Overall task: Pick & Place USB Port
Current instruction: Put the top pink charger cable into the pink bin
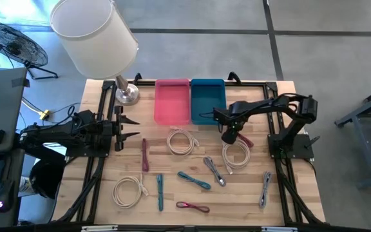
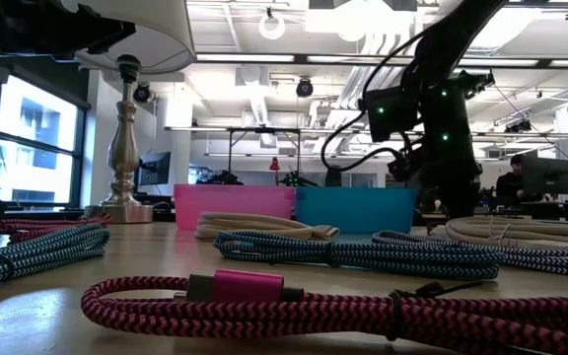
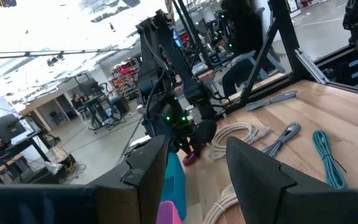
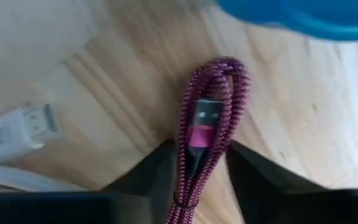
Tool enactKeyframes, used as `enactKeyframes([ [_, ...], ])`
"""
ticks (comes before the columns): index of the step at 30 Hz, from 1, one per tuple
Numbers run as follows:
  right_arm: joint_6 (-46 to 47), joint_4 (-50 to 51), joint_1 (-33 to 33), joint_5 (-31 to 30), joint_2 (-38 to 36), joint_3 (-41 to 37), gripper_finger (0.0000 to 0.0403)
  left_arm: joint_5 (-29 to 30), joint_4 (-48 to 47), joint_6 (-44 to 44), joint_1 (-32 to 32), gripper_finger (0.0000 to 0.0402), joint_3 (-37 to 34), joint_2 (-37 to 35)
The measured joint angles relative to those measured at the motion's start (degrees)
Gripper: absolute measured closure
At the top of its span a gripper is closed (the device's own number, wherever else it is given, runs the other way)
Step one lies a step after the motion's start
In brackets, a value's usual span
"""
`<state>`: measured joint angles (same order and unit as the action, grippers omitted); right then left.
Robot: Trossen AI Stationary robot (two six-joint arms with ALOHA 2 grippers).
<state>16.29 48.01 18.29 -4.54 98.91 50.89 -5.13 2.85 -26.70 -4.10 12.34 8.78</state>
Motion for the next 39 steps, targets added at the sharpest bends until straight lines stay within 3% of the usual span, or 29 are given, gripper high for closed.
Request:
enactKeyframes([
  [3, -1.0, 0.5, 0.0, 0.0, -0.3, -0.1, 0.0369, 0.0, 0.0, 0.0, 0.0, 0.0236, 0.0, 0.0],
  [11, -1.4, 2.6, -1.7, -2.2, -0.2, 0.0, 0.0370, 0.1, 0.0, 0.0, 0.0, 0.0236, 0.0, 0.0],
  [15, -0.7, 3.3, -3.5, -4.3, -1.2, 0.1, 0.0370, 3.9, 0.1, 0.1, 0.0, 0.0236, 0.0, 0.0],
  [21, 2.7, 8.6, -6.6, -7.5, -7.7, 0.6, 0.0370, 5.4, 0.0, 0.3, 0.0, 0.0236, 0.0, 0.1],
  [28, 8.7, 16.6, -11.6, -11.8, -18.0, 4.3, 0.0370, 2.8, 1.1, 4.5, 0.0, 0.0236, 0.0, 3.5],
  [33, 7.7, 13.3, -16.2, -15.2, -24.1, 9.3, 0.0370, -0.1, 8.8, 6.1, 0.0, 0.0235, 0.0, 9.5],
  [39, -1.2, 2.3, -22.2, -18.5, -25.6, 14.5, 0.0370, 3.2, 18.6, 5.7, 0.0, 0.0204, 0.0, 19.3],
])
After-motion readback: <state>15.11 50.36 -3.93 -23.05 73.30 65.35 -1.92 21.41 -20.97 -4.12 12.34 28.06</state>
